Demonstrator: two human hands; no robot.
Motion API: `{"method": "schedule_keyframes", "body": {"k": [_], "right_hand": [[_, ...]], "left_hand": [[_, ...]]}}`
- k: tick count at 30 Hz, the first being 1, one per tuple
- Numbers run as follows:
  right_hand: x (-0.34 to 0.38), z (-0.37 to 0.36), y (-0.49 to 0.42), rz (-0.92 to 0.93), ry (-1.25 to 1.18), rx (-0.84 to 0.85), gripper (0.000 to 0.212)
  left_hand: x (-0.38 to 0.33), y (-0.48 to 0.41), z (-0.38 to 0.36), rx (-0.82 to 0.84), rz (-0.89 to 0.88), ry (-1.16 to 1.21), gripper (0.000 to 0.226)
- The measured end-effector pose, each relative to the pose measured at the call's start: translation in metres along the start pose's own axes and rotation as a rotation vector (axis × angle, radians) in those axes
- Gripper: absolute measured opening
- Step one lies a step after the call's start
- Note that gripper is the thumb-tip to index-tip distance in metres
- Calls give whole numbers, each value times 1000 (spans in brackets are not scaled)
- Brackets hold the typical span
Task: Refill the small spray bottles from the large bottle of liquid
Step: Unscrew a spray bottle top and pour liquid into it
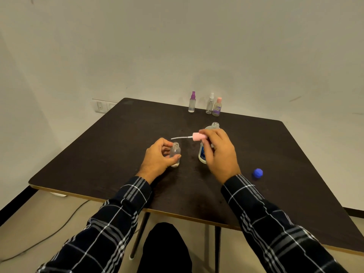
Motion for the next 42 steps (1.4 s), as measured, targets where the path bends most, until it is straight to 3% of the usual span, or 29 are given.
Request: {"method": "schedule_keyframes", "body": {"k": [17,22,30,35,42], "right_hand": [[4,-12,-18,-57,158,39,18],[9,-28,-30,-30,169,266,20],[12,-67,-50,-155,47,623,26],[9,-64,-54,-222,-21,629,23],[10,-67,-63,-337,104,686,20]], "left_hand": [[3,-3,0,-7,-5,-31,40],[0,-1,0,-5,4,-26,39],[-1,0,0,14,33,-28,36],[-1,0,1,18,29,-36,36],[-2,-1,0,22,36,-35,36]]}}
Point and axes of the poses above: each hand's wrist, its own y-axis away from the middle knuckle, its own z-axis out of the back of the hand, x = y × z, the point moved 5 cm from there along -y, towards the middle knuckle, and after that the axes turned 14 degrees about x, right-handed, at the moved point
